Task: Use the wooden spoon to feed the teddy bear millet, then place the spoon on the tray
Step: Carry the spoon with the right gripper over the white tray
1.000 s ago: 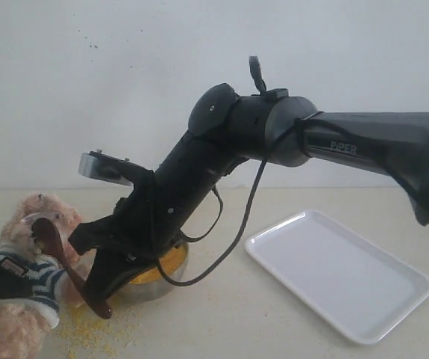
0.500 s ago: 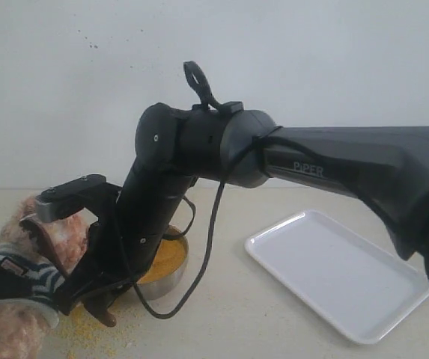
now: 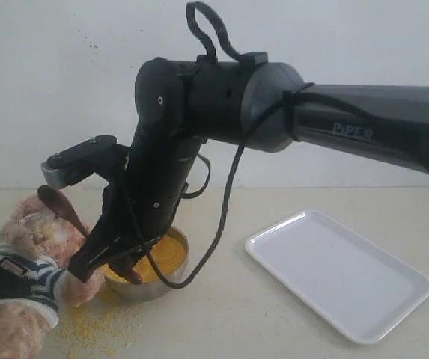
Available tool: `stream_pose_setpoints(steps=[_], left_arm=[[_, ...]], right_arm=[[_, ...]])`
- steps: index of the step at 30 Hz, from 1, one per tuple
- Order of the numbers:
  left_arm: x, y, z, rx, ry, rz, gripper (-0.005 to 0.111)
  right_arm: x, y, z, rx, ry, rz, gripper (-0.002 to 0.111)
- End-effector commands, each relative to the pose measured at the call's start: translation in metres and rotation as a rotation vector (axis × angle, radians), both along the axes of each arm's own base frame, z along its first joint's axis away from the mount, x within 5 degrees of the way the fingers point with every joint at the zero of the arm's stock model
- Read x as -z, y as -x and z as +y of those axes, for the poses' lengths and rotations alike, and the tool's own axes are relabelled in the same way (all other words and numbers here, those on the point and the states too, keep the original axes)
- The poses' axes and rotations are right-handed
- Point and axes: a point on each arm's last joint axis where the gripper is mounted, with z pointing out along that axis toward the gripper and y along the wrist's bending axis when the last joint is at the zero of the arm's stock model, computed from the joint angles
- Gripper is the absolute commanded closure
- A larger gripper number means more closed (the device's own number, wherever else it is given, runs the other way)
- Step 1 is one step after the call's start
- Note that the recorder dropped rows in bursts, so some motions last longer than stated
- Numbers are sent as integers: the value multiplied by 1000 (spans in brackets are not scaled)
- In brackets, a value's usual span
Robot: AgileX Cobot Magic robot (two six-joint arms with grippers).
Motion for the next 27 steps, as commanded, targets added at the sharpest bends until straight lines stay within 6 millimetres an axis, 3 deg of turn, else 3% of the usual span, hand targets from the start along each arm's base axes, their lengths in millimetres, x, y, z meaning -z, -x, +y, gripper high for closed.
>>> stream_pose_setpoints(steps=[1,6,11,18,22,27], left_arm=[[-2,0,-1,-4,14,-5,103],[-2,0,-1,0,16,-4,103],[-2,1,-1,6,22,-3,103],[-2,1,-2,8,24,-3,103],[-2,1,-2,8,24,-3,103],[-2,1,-2,12,21,-12,103]], right_arm=[[-37,2,-21,28,6,-49,109],[-69,-23,-83,169,0,-16,109],[-72,-36,-133,268,-68,65,109],[-35,-31,-220,366,15,171,109],[-9,-40,-270,573,-82,183,109],[11,-46,-297,655,-217,220,109]])
